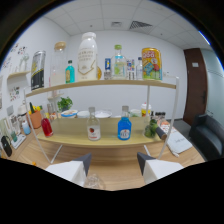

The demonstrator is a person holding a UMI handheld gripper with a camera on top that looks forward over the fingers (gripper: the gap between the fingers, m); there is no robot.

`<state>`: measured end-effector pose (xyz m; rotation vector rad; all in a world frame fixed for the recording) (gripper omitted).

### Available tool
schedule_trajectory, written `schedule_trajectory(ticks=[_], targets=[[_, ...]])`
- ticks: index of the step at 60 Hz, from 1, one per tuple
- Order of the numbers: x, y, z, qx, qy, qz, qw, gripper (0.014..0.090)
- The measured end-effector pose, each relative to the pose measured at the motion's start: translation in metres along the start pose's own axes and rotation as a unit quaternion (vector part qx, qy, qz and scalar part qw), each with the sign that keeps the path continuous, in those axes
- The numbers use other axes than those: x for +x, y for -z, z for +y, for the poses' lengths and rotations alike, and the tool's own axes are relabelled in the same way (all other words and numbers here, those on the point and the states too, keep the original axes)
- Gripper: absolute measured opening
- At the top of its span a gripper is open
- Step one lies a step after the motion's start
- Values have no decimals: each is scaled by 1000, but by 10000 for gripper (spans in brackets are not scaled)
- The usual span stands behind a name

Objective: Make me a cup of Mount Fuji.

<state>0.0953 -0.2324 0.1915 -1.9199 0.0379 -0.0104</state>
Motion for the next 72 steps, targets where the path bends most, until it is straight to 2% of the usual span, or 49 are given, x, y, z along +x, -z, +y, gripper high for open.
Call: schedule_trajectory(ticks=[12, 16, 25, 33, 34, 45, 60, 66, 72], targets=[[20, -62, -47, 40, 6, -10, 999, 856], [24, -82, -51, 41, 12, -13, 999, 823], [35, -118, -45, 20, 24, -5, 999, 655], [35, -131, -35, 6, 34, -6, 999, 395], [33, -131, -35, 6, 32, -10, 999, 383], [28, -128, -35, 1, 8, -21, 1000, 364], [32, -81, -64, 37, -16, -14, 999, 361], [32, -60, -47, 31, -26, -8, 999, 360], [29, -46, -9, 10, -28, -5, 1000, 360]])
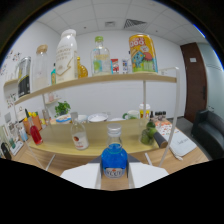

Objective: Make me a cup of Mount Fuji.

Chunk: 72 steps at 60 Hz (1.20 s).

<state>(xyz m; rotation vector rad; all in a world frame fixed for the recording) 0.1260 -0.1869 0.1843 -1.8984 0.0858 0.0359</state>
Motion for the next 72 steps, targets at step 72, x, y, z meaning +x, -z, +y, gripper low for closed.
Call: schedule_trajectory(ticks=[72], targets=[[-10, -17, 61, -12, 810, 75, 581, 358]])
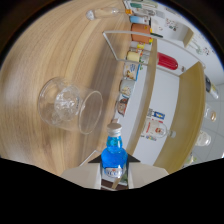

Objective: Make me a cup of Mount Fuji.

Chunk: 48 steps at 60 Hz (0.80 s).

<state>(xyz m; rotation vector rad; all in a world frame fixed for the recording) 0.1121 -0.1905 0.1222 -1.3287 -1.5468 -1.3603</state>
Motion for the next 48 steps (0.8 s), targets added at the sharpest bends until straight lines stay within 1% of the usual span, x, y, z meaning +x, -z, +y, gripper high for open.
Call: schedule_trajectory(ticks=[7, 14, 17, 21, 25, 28, 33, 36, 40, 48], targets=[[10, 8, 7, -2, -58, 2, 998, 359], [36, 23, 26, 5, -206, 9, 979, 361], [45, 30, 32, 20, -292, 4, 956, 359], [57, 40, 45, 34, -401, 9, 915, 359], [64, 49, 58, 54, -494, 10, 868, 362], [58, 52, 68, 63, -556, 1, 829, 363], [30, 48, 86, 48, -636, -22, 769, 362], [8, 43, 96, 33, -672, -36, 739, 362], [-24, 34, 107, 10, -706, -58, 705, 361], [-72, 14, 114, -7, -755, -97, 649, 362]])
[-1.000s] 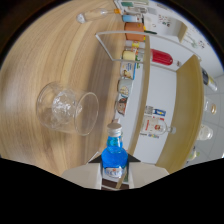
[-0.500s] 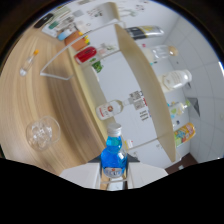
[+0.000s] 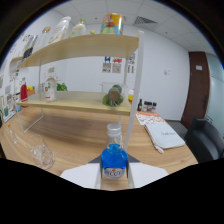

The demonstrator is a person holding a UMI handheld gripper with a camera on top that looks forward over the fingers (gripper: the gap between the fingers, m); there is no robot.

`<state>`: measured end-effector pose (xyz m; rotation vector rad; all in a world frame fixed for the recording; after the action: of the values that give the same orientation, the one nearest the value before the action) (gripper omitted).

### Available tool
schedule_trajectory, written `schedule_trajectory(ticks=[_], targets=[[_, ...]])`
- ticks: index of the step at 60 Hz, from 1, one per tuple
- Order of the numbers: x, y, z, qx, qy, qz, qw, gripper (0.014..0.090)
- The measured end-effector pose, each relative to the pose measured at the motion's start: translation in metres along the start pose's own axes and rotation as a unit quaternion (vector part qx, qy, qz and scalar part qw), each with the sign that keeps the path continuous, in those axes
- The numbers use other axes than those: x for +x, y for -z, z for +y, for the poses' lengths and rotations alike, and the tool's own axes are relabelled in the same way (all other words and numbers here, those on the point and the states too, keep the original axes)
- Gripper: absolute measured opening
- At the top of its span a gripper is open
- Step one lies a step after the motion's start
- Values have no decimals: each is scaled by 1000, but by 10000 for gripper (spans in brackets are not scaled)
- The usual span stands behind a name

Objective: Make me a cup of Mount Fuji.

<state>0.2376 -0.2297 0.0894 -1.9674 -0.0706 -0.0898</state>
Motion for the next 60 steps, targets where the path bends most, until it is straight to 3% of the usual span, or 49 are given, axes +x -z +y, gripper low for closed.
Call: schedule_trajectory(ticks=[12, 20, 30, 41, 48, 53, 60], targets=[[19, -27, 50, -61, -31, -8, 998, 363], [19, -30, 58, -80, -46, -22, 995, 363], [16, -30, 77, -131, -47, -30, 990, 366], [17, -22, 86, -144, -54, -23, 988, 383], [20, -9, 87, -151, -62, -15, 986, 601], [22, 4, 75, -144, -71, -5, 987, 868], [21, 29, 42, -116, -75, 25, 990, 851]])
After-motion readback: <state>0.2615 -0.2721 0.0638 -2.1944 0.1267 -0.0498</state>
